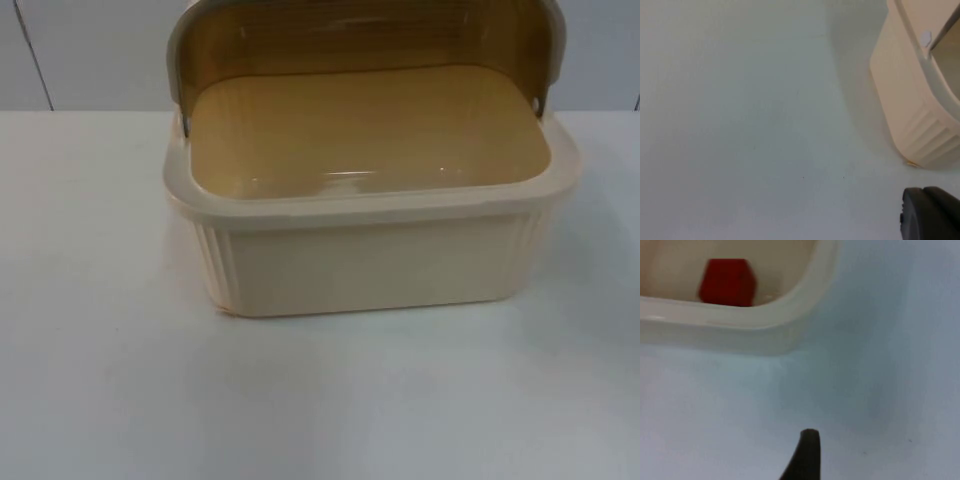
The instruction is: Open the box lid with the left hand, place the block into the box with the right hand, then close the box lid with the left hand.
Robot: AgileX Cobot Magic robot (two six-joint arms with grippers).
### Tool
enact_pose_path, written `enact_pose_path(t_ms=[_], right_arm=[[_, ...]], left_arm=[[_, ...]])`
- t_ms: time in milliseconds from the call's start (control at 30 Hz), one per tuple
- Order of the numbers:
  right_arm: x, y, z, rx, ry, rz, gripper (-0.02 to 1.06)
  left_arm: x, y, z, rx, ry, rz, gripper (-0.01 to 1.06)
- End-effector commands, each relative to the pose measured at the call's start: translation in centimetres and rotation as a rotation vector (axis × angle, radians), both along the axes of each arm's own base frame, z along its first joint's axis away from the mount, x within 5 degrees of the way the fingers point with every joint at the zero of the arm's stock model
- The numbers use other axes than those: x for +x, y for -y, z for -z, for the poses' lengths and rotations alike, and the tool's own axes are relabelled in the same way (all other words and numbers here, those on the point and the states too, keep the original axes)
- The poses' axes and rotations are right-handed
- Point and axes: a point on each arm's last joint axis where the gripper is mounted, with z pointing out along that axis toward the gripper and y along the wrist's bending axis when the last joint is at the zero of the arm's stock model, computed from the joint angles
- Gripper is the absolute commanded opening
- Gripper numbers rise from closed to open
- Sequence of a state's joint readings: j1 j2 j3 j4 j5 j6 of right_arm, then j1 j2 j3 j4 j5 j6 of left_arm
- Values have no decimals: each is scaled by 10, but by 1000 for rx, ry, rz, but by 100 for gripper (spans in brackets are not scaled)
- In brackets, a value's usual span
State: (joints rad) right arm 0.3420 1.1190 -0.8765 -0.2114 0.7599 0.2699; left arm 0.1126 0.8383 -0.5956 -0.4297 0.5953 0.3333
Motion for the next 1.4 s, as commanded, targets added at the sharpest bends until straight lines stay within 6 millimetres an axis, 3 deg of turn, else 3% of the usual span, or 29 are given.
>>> enact_pose_path(t_ms=[0,233,533,700,833,967,1000,1100,1133,1267,1367], right_arm=[[0,27,2,-2,-45,142,75],[-1,56,5,-16,-104,268,75],[1,55,3,3,-75,265,75],[2,55,3,5,-68,263,75],[2,55,3,4,-70,264,75],[1,55,3,-8,-72,248,75],[1,55,3,-8,-72,248,75],[1,55,3,-8,-72,248,75],[1,55,3,-8,-72,248,75],[1,55,3,-8,-72,248,75],[1,55,3,-8,-72,248,75]], left_arm=[[-1,-1,0,5,6,-4,0],[-2,-1,0,4,4,-3,0],[-1,3,-1,5,14,46,0],[10,3,-9,9,-5,75,0],[31,3,-25,15,2,105,0],[66,14,-46,61,29,194,0],[66,14,-46,61,29,194,0],[98,34,-58,107,46,288,0],[98,34,-58,107,46,288,0],[145,80,-69,285,77,473,0],[163,102,-71,358,104,540,0]])
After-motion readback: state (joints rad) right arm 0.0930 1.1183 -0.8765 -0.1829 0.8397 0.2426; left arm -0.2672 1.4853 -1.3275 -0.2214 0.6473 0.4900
